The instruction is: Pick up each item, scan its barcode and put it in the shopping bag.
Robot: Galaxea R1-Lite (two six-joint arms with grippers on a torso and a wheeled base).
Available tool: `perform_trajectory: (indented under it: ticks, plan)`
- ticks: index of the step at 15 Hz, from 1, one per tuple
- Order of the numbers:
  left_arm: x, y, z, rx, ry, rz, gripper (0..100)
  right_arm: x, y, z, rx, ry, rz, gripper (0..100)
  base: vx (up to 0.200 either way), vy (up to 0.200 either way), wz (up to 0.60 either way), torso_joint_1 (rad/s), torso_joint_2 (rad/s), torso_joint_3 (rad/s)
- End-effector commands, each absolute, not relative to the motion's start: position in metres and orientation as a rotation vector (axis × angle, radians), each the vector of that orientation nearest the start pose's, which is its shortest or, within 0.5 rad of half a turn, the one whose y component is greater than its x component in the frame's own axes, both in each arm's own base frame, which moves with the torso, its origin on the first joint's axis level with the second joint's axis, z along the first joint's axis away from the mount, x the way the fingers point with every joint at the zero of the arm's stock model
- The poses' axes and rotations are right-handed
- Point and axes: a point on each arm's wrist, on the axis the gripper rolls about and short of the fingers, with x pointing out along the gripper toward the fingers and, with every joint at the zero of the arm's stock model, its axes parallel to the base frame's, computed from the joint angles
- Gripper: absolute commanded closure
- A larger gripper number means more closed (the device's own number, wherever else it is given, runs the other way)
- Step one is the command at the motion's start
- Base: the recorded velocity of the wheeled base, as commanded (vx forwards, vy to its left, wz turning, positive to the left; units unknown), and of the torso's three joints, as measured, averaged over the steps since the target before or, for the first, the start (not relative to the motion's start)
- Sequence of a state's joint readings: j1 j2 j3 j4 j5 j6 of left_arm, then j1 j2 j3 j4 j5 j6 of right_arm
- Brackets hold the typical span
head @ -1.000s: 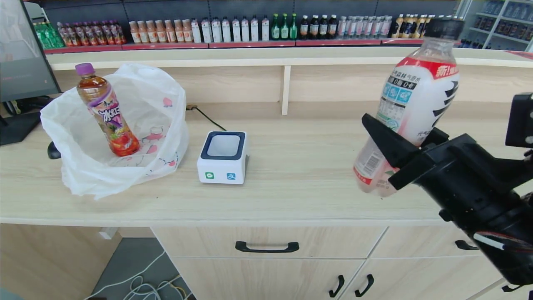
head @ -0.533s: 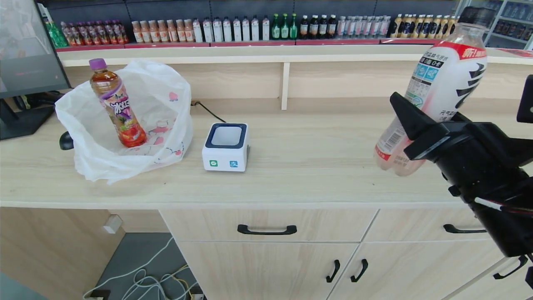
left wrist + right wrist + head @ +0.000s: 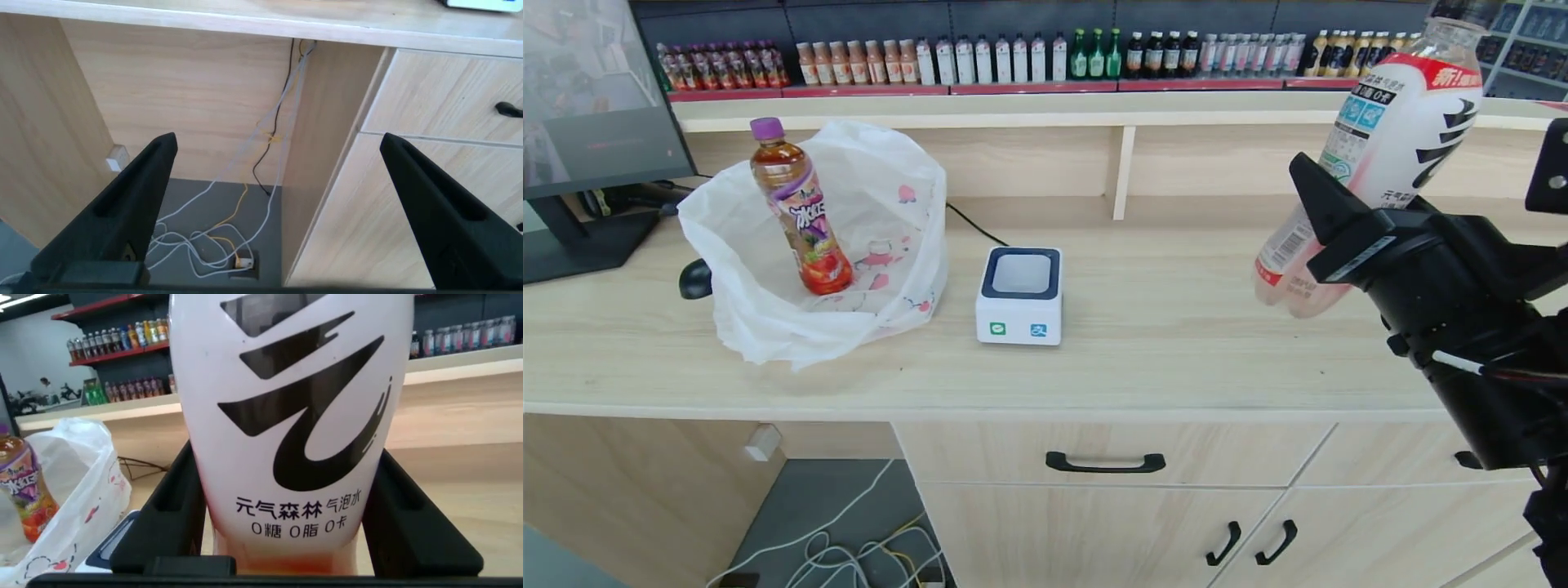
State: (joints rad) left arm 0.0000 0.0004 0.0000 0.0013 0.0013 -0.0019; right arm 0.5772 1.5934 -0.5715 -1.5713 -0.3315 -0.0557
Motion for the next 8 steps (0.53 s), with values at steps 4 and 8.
perform_trajectory:
  ticks: [4, 8]
  plan:
    - [-0.0228, 0.0001, 0.0753, -0.002, 0.002, 0.0, 0, 0.2195, 0.1335, 0.2328, 0.159, -0.464, 0.22, 100, 0.0, 0.2, 0.0, 0.0, 0.0, 0.002]
    - [-0.0228, 0.0001, 0.0753, -0.003, 0.002, 0.0, 0, 0.2277, 0.1389, 0.2309, 0.157, -0.46, 0.22, 100, 0.0, 0.2, 0.0, 0.002, 0.0, 0.0]
